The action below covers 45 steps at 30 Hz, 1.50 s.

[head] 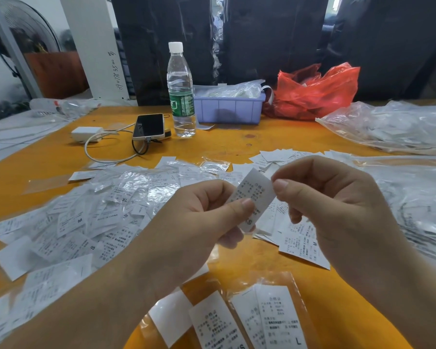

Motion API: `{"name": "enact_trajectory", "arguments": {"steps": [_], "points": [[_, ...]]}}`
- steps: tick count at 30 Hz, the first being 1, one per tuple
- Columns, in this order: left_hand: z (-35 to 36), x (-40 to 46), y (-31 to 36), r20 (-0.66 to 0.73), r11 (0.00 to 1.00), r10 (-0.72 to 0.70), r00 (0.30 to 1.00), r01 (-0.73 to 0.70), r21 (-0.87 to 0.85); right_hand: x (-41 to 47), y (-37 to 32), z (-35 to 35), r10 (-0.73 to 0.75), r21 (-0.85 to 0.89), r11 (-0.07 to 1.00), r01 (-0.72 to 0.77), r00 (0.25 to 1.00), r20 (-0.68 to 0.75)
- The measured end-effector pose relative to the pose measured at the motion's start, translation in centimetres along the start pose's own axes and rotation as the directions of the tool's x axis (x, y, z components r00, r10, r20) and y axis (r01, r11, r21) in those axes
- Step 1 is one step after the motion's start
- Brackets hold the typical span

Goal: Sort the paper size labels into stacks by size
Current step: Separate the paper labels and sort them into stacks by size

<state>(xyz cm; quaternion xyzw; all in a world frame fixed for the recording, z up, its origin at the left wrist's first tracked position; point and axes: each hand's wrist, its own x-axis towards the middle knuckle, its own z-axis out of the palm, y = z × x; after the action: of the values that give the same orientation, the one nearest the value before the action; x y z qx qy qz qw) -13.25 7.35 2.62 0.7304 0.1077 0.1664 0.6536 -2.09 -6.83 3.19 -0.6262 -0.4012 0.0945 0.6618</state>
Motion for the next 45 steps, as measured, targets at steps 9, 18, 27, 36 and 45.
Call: {"name": "enact_trajectory", "arguments": {"steps": [9, 18, 27, 36, 45], "points": [[-0.06, -0.10, 0.10, 0.007, 1.000, 0.008, 1.000, -0.007, -0.008, -0.46, 0.11, 0.66, -0.056, -0.091, 0.994, 0.060, 0.997, 0.051], [0.09, -0.27, 0.52, 0.018, 1.000, 0.005, 1.000, -0.005, -0.017, -0.58, 0.28, 0.68, -0.042, -0.119, 0.991, 0.055, 0.993, 0.108], [0.05, -0.31, 0.48, 0.023, 1.000, 0.001, 1.000, -0.001, -0.013, -0.53, 0.40, 0.63, -0.031, -0.101, 0.994, 0.045, 0.990, 0.139], [-0.04, -0.24, 0.28, 0.019, 0.999, 0.004, 1.000, -0.004, 0.033, -0.58, 0.45, 0.57, -0.022, -0.109, 0.993, 0.039, 0.989, 0.150], [-0.09, -0.21, 0.19, 0.033, 0.999, 0.012, 0.999, -0.013, 0.035, -0.61, 0.32, 0.37, -0.023, -0.111, 0.993, 0.039, 0.989, 0.145]]}}
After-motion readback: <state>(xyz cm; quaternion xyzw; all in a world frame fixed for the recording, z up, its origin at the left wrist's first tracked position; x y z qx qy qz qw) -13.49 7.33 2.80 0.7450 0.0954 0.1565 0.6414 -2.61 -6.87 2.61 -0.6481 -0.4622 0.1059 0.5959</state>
